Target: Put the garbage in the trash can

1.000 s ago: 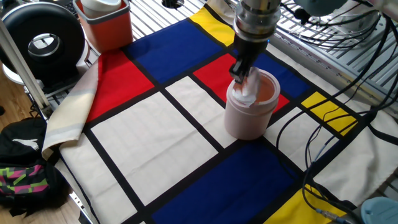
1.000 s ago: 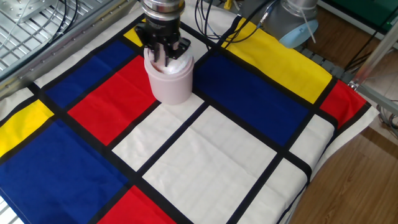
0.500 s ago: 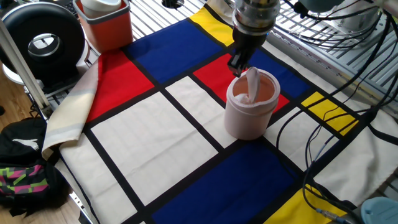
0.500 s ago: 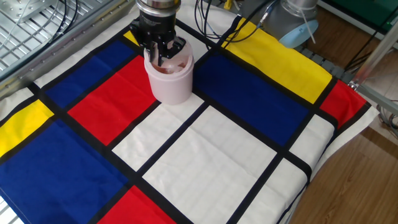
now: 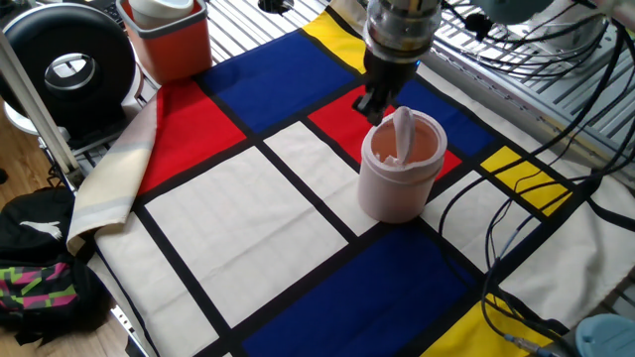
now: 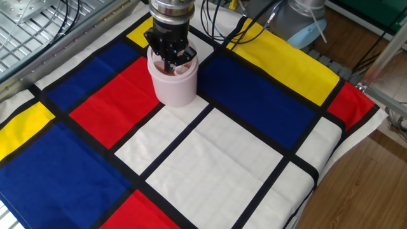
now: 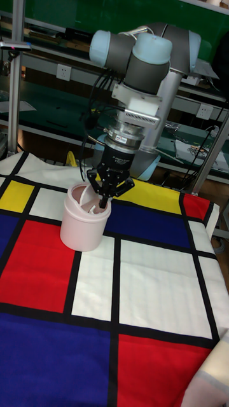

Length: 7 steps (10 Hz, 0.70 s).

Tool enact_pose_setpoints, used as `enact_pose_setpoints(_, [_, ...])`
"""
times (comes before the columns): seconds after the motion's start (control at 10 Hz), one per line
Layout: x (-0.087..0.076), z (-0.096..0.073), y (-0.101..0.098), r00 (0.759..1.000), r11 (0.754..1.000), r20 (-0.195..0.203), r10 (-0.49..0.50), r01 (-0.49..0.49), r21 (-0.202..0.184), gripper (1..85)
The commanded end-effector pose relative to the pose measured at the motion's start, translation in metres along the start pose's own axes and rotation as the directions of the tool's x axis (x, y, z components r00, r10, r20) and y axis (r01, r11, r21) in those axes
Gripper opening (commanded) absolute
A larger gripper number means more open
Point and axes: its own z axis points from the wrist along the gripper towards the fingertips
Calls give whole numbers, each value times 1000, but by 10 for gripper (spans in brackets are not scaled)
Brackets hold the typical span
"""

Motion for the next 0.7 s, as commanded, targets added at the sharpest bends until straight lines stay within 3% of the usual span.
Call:
enact_pose_setpoints(0.0, [5, 0, -11, 999, 999, -26, 28, -27, 28, 10])
enact_pose_setpoints(0.2, [20, -9, -25, 998, 999, -49, 28, -26, 38, 10])
enact_pose_setpoints(0.6, [39, -15, -37, 998, 998, -51, 49, -47, 39, 10])
